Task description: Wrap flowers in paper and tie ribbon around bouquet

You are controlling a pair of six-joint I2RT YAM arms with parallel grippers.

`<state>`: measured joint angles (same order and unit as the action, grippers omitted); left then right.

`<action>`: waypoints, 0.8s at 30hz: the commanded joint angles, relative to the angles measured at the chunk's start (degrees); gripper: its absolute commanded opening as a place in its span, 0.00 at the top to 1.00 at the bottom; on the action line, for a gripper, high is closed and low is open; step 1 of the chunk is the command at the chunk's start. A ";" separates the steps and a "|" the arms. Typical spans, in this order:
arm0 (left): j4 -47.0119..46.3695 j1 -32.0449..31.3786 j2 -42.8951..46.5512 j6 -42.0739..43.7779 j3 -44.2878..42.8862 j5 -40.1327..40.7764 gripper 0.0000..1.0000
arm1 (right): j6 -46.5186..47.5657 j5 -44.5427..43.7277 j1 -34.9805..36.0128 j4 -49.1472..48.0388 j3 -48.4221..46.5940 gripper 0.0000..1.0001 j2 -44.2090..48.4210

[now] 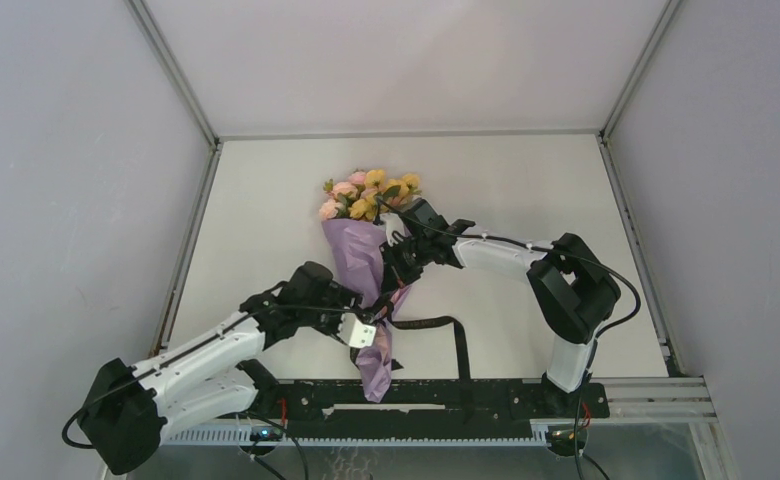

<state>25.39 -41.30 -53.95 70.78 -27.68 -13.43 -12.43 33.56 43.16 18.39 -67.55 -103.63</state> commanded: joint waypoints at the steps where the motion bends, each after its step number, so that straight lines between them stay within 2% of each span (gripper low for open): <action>1: -7.57 2.63 -1.32 6.98 1.37 0.74 0.37 | -1.02 0.92 0.13 -2.81 0.14 1.00 3.29; 3: -9.29 3.37 -1.93 9.18 2.06 0.07 0.41 | -1.02 0.98 0.15 -2.83 0.15 1.00 3.39; 6: -9.56 3.47 -2.71 10.61 2.40 -1.73 0.56 | -1.17 0.82 -0.02 -2.83 0.16 1.00 3.51; 10: -10.35 3.50 -2.61 13.48 4.51 -1.76 0.68 | -2.41 -0.20 -0.41 -4.44 1.78 1.00 5.20; 11: -10.82 3.46 -2.51 14.56 5.35 -1.03 0.75 | -3.21 -0.12 -0.78 -5.43 2.66 1.00 6.08; 13: -11.75 3.50 -2.30 15.49 6.55 0.67 0.96 | -4.73 -0.26 -1.94 -7.70 4.65 1.00 7.92; 14: -11.84 3.53 -2.01 15.21 6.74 1.47 0.99 | -5.11 -0.43 -2.45 -8.26 5.43 1.00 8.96; 19: -7.69 5.59 -0.16 11.07 5.36 1.85 1.00 | -7.31 -2.78 -5.78 -9.46 12.10 1.00 13.36; 24: -5.04 7.64 1.10 10.78 6.64 1.49 1.00 | -10.70 -3.58 -9.46 -12.76 22.55 1.00 19.38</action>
<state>18.52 -35.07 -54.11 82.56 -21.65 -12.10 -19.40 31.51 35.88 9.76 -50.72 -88.90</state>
